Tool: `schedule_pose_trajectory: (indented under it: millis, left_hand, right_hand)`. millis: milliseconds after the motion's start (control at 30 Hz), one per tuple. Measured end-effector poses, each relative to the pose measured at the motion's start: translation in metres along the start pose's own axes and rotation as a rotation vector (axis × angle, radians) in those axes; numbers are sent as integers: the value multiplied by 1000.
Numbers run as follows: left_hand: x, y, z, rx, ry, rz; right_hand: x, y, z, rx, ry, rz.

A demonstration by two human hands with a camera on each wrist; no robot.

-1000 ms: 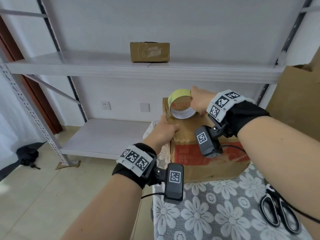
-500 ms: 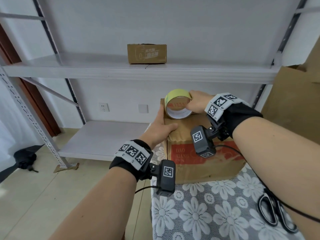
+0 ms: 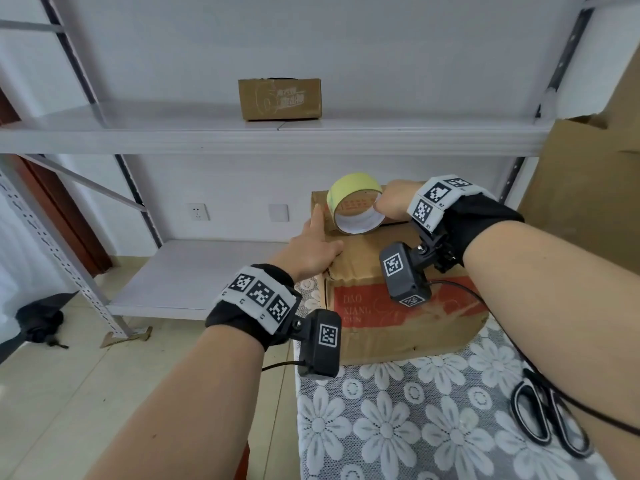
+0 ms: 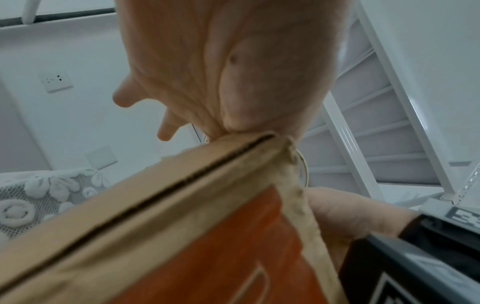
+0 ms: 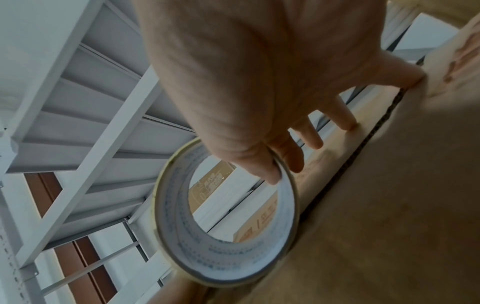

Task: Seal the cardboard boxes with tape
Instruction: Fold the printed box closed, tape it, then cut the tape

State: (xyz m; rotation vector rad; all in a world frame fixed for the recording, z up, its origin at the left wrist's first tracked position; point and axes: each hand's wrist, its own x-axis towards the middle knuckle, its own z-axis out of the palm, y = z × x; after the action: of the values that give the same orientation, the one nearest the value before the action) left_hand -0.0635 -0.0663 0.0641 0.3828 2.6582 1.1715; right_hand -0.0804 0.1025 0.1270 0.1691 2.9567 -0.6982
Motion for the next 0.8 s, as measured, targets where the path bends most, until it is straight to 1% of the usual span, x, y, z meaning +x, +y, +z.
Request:
schedule_pose_trajectory:
  millis: [200,300,433,667,800]
  left_hand:
    - [5,-2,-1,124,6,-8]
    - [5,-1,-1,181,-1,-17]
    - [3,1,-1,188,-3,-14]
    - [-1,5,-2,214,-14,-21]
    - [-2,4,-2,183,-17,-16]
  right_hand:
    - [-2,1,-2,-60,44,-42]
    - [-4,2,-5,-73,97,-54]
    - [-6,8,-10,-105,150,-58]
    - [-4,10,-9,-138,182,-89]
    - [-1,14,-14,-181,194,-96]
